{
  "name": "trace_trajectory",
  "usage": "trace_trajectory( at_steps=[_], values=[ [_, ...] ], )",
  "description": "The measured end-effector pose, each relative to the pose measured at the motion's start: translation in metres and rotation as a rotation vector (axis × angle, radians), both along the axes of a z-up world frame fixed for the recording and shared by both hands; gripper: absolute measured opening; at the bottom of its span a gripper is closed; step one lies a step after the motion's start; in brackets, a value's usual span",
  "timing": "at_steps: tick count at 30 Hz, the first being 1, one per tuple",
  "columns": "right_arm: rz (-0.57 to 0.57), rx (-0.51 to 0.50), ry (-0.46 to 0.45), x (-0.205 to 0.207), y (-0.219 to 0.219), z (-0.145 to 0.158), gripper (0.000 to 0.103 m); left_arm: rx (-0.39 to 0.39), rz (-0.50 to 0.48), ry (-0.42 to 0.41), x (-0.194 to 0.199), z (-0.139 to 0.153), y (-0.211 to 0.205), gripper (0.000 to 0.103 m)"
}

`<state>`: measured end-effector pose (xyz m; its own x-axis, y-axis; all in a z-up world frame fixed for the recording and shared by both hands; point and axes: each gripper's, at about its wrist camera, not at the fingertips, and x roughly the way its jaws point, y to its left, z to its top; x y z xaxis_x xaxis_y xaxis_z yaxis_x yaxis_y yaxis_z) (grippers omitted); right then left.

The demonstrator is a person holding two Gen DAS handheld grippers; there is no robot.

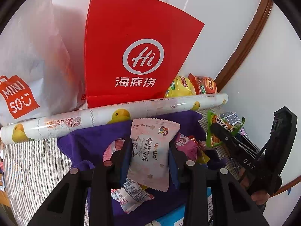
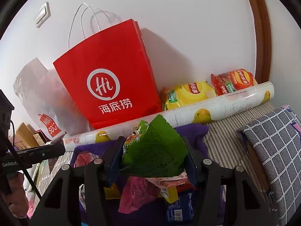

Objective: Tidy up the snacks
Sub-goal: 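Lower both packets onto the towel and open both grippers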

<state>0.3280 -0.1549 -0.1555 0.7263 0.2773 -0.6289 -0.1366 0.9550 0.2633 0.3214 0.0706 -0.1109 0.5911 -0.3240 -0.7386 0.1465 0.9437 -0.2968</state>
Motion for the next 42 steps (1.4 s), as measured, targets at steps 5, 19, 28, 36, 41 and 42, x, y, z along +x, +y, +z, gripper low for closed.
trace_trajectory(
  at_steps=[5, 19, 28, 36, 41, 42],
  values=[
    [0.014, -0.003, 0.013, 0.001, 0.003, -0.004, 0.058, 0.0, 0.002, 0.002, 0.0, 0.0, 0.001, 0.034],
    [0.048, -0.015, 0.039, 0.002, 0.011, -0.009, 0.058, -0.001, 0.011, 0.007, 0.001, 0.0, 0.003, 0.034],
    [0.038, -0.01, 0.035, 0.002, 0.009, -0.008, 0.058, -0.011, 0.037, 0.014, 0.003, -0.001, 0.013, 0.034],
    [0.05, 0.025, 0.052, 0.003, 0.006, -0.009, 0.058, -0.016, 0.052, 0.017, 0.004, -0.002, 0.017, 0.034],
    [0.106, -0.031, 0.066, 0.002, 0.022, -0.015, 0.058, -0.012, 0.036, 0.027, 0.005, -0.006, 0.011, 0.034],
    [0.11, -0.037, 0.068, 0.002, 0.023, -0.016, 0.058, -0.011, 0.03, 0.03, 0.005, -0.007, 0.009, 0.034]
  ],
)
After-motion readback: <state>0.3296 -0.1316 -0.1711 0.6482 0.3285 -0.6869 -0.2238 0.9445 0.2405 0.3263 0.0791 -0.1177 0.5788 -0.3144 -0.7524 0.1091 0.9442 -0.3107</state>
